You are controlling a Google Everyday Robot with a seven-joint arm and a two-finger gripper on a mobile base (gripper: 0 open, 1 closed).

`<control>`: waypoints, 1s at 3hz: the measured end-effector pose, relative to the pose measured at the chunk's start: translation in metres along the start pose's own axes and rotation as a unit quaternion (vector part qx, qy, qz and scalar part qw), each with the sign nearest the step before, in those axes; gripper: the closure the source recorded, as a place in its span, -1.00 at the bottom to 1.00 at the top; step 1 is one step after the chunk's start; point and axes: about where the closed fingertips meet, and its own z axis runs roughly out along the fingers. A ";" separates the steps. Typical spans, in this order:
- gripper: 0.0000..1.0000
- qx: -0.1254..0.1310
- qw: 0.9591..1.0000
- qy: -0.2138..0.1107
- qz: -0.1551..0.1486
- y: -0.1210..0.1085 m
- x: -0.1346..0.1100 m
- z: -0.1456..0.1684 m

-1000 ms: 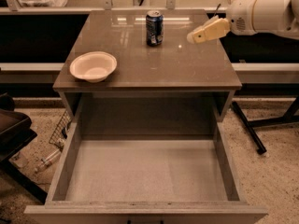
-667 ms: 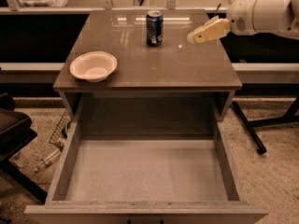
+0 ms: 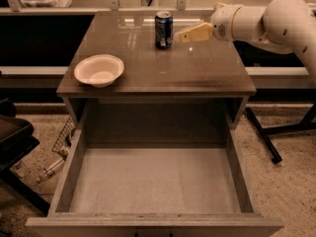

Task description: Place pepsi can into top drawer

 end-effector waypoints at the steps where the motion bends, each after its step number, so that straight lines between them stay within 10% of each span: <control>1: -1.00 0.010 1.000 -0.014 0.020 -0.008 0.013 0.044; 3: -1.00 0.026 0.998 -0.035 0.046 -0.015 0.024 0.090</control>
Offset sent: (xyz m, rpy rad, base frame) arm 0.0820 0.0303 -0.0471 0.1148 0.0026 -0.1077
